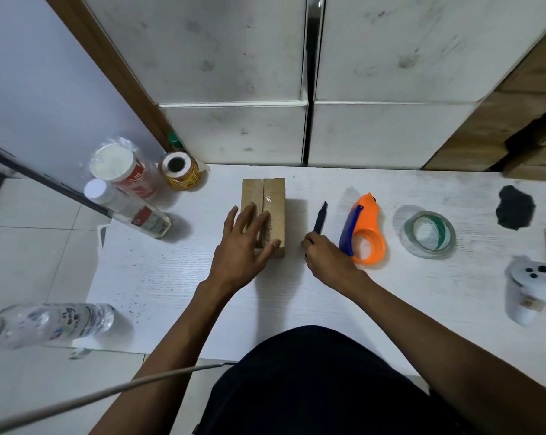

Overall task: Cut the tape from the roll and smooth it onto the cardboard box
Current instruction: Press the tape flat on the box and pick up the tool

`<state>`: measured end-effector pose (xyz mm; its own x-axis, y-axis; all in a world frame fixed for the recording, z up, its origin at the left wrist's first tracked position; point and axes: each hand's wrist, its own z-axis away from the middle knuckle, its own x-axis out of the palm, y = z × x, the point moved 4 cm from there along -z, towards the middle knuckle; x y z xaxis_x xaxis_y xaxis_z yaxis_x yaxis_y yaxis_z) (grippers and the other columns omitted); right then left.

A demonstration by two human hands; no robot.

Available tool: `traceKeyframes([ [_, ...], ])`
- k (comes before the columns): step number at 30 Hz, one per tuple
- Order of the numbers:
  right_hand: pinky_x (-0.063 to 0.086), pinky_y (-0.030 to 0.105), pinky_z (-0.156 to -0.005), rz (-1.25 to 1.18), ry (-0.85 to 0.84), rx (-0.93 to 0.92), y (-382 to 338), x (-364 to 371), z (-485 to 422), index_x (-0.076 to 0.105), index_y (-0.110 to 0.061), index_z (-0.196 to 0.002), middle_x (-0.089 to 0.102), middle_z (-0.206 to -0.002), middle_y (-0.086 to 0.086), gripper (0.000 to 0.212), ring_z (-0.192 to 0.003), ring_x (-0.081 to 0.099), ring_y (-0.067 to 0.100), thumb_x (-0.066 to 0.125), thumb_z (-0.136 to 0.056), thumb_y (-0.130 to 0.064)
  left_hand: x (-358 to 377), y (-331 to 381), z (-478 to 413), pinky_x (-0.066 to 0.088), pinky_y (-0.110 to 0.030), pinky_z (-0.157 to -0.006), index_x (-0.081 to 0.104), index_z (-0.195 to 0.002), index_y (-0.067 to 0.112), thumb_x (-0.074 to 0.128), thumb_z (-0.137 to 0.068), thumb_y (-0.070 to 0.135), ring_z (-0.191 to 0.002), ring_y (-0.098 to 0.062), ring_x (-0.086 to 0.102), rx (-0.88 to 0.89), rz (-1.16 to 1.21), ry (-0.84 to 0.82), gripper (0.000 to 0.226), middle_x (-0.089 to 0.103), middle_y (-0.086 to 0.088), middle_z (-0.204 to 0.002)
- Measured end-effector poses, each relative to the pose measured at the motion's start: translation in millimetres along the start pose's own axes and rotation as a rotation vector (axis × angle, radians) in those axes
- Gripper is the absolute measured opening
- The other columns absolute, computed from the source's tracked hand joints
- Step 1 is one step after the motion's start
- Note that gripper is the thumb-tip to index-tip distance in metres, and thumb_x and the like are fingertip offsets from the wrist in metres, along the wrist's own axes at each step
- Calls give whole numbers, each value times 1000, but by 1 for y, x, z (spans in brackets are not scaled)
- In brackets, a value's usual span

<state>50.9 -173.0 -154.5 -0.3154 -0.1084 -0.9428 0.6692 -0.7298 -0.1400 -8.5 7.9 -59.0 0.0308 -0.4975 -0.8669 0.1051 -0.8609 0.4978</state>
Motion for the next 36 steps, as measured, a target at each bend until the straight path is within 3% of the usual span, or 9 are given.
traceKeyframes([
  [3,54,47,-69,-50,-3,-2,0,3,-2,53,-11,-84,56,-95,10,18,-89,56,30,60,-80,6,3,-4,0,49,-55,-101,42,-146,28,43,-88,63,-148,-31,24,0,33,-30,67,28,-2,-160],
  [9,53,45,-75,-126,77,-28,-3,-10,7,61,-5,-101,57,-110,13,11,-89,58,33,61,-92,-11,4,-7,-1,56,-48,-89,40,-145,34,54,-90,56,-134,-23,49,-7,110,-41,61,23,6,-161],
  [13,55,46,-70,-166,107,14,-1,-12,13,63,-3,-103,49,-126,16,11,-96,59,33,61,-93,-9,4,-8,-1,55,-49,-91,40,-145,34,55,-91,56,-138,-21,43,-6,105,-39,60,23,6,-161],
  [21,56,42,-65,-100,98,27,-1,-8,15,63,-5,-98,53,-120,14,16,-95,58,30,64,-85,4,3,-8,-2,55,-50,-92,40,-144,34,55,-90,57,-139,-22,43,-6,110,-36,61,24,5,-161],
  [27,55,43,-75,-83,55,30,0,-4,15,57,-5,-105,51,-127,14,18,-111,55,34,58,-88,1,2,-6,-1,54,-48,-95,42,-144,34,60,-91,51,-140,-21,41,-7,136,-15,59,24,5,-161],
  [29,54,45,-80,-190,85,107,-2,-11,16,55,-3,-115,48,-130,16,23,-109,55,35,55,-93,-6,2,-6,-1,54,-47,-94,42,-144,33,60,-91,51,-139,-21,42,-9,134,-14,59,25,5,-161],
  [32,52,37,-69,-358,198,287,-3,-24,19,51,-1,-119,49,-121,17,34,-93,60,31,62,-93,-20,2,-6,-1,54,-48,-94,42,-144,33,60,-91,51,-139,-21,43,-5,141,-15,59,25,5,-160],
  [36,45,35,-68,-656,164,669,-1,-23,12,43,2,-119,55,-116,19,42,-100,61,34,60,-95,-29,2,-7,-2,53,-48,-96,42,-144,33,61,-90,51,-140,-21,41,-15,140,-20,60,24,6,-160],
])
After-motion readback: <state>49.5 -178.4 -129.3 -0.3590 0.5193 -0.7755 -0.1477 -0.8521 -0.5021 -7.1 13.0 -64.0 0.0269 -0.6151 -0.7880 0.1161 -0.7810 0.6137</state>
